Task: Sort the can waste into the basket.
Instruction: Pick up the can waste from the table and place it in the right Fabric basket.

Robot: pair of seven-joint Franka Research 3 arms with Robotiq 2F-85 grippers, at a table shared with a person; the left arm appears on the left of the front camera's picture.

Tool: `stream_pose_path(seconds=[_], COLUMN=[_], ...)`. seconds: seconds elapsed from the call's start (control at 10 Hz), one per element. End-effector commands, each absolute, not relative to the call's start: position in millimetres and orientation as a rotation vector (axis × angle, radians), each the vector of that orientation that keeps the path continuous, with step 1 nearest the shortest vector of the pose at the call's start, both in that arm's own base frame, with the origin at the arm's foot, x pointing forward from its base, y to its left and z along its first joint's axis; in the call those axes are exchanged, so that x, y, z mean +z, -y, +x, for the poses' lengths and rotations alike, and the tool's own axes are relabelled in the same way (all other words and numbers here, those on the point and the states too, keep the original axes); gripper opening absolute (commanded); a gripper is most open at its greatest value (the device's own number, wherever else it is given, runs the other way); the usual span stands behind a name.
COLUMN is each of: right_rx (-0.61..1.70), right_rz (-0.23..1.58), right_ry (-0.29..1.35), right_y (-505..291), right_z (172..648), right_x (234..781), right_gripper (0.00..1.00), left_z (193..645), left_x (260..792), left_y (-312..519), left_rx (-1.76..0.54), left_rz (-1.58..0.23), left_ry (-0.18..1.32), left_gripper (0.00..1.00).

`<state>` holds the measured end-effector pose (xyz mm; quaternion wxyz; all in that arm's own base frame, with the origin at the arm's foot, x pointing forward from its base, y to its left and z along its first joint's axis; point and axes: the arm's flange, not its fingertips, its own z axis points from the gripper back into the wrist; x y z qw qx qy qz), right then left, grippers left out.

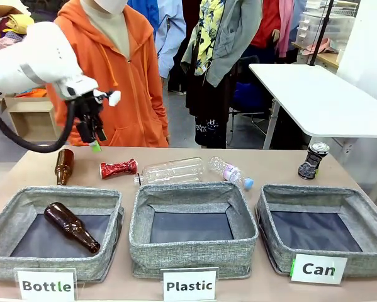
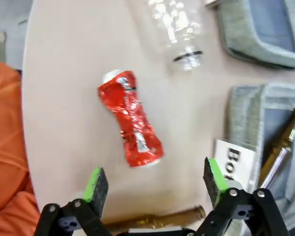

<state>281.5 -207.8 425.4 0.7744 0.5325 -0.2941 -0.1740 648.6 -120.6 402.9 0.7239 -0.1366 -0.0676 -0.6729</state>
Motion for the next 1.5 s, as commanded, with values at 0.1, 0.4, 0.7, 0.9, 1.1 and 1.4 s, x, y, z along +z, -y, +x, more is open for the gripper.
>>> stream_pose_path(seconds=[0.1,0.4,0.7,0.9,1.1,1.4], right_rx=[-0.358,-0.358,-0.358,-0.358,-0.358,-0.358], right_rz=[1.166,1.166,1.166,1.166,1.166,1.166], right_ry=[0.679,0.679,0.679,0.679,0.679,0.679], right_y=[209,209,209,209,209,209], right_z=[284,284,284,284,284,284], right_x=[425,425,425,425,425,425], right_gripper=[1.00,1.00,1.00,1.00,1.00,1.00], left_z=[637,634,637,639,643,642], left_x=[375,341,321,312,310,310], left_y=[144,173,184,187,187,186], left_rx=[-1.344,-1.293,-1.281,-1.302,-1.302,-1.303], left_rz=[-0.157,-0.054,0.027,0.064,0.066,0.069], left_ry=[0.102,0.054,0.102,0.121,0.112,0.108], left_gripper=[1.00,1.00,1.00,1.00,1.00,0.30])
